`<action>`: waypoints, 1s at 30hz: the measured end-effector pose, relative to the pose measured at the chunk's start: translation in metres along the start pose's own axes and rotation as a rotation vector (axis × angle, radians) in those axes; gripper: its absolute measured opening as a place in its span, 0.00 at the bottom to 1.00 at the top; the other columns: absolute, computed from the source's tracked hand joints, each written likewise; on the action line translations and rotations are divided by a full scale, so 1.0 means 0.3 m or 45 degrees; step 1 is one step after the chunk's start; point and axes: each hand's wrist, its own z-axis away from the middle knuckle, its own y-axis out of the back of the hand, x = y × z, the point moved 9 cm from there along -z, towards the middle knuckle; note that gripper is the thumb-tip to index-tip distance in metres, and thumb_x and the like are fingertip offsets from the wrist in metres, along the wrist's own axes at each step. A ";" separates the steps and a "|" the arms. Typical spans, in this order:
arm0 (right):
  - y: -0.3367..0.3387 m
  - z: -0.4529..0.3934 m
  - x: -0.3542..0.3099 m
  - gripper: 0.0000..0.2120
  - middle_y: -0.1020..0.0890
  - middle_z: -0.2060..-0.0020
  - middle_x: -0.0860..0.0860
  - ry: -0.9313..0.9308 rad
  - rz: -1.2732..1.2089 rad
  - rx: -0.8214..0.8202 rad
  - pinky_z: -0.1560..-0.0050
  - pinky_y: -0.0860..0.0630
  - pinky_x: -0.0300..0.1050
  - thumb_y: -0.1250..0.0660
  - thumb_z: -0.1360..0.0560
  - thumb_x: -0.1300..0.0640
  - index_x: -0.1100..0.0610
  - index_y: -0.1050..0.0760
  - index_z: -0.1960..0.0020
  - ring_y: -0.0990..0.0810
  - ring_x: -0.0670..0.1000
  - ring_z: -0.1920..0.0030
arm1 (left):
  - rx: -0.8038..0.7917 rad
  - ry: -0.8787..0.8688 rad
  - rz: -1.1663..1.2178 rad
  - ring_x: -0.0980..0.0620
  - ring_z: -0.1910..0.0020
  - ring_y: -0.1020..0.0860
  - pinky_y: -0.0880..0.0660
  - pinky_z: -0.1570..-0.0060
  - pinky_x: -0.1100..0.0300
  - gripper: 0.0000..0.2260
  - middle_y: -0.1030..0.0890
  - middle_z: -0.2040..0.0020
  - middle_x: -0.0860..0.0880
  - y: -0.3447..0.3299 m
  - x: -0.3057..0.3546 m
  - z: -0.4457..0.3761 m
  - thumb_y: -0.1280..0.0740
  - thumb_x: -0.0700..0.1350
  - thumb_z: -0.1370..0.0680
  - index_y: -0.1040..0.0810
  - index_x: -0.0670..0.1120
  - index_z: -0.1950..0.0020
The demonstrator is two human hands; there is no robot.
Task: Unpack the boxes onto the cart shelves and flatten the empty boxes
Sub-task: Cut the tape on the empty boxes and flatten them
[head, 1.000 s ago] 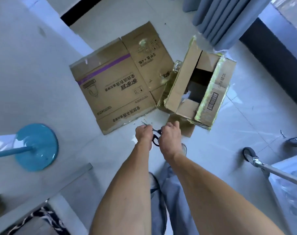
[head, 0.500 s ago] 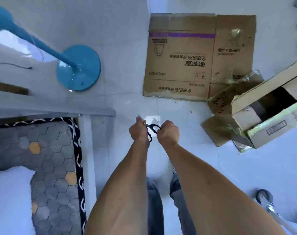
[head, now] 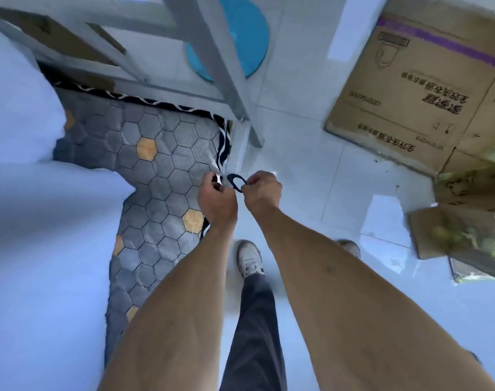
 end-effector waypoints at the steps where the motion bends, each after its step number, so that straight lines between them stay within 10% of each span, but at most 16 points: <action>1: -0.057 0.018 -0.032 0.10 0.16 0.52 0.56 0.021 -0.017 -0.010 0.49 0.20 0.44 0.35 0.27 0.67 0.59 0.18 0.49 0.18 0.57 0.50 | 0.067 0.022 0.007 0.54 0.72 0.35 0.40 0.70 0.58 0.03 0.31 0.71 0.53 0.049 -0.037 -0.037 0.39 0.39 0.30 0.26 0.44 0.59; 7: -0.353 0.088 -0.156 0.15 0.17 0.46 0.53 0.066 -0.035 -0.204 0.52 0.27 0.33 0.38 0.26 0.64 0.56 0.18 0.44 0.21 0.52 0.51 | 0.216 0.206 -0.122 0.46 0.66 0.33 0.39 0.66 0.52 0.08 0.29 0.68 0.46 0.237 -0.234 -0.207 0.41 0.35 0.26 0.31 0.42 0.64; 13: -0.394 0.111 -0.159 0.13 0.18 0.48 0.59 0.123 0.272 -0.117 0.47 0.21 0.48 0.41 0.24 0.64 0.62 0.22 0.44 0.20 0.60 0.46 | 0.170 0.279 -0.487 0.42 0.38 0.31 0.35 0.44 0.51 0.13 0.28 0.35 0.41 0.302 -0.311 -0.262 0.43 0.45 0.19 0.24 0.44 0.40; 21: -0.067 0.057 0.005 0.09 0.24 0.47 0.56 0.011 0.394 0.164 0.43 0.26 0.52 0.40 0.25 0.63 0.59 0.26 0.47 0.24 0.58 0.45 | -0.096 -0.343 -0.487 0.42 0.53 0.23 0.35 0.62 0.55 0.08 0.20 0.51 0.42 0.028 0.032 -0.160 0.40 0.38 0.22 0.22 0.41 0.47; 30: 0.615 -0.068 0.380 0.14 0.27 0.40 0.56 -0.312 0.202 0.434 0.40 0.33 0.48 0.41 0.22 0.58 0.57 0.30 0.36 0.30 0.57 0.39 | -0.527 -0.555 -0.706 0.42 0.42 0.23 0.28 0.46 0.54 0.14 0.22 0.40 0.42 -0.598 0.364 0.240 0.39 0.41 0.20 0.25 0.43 0.36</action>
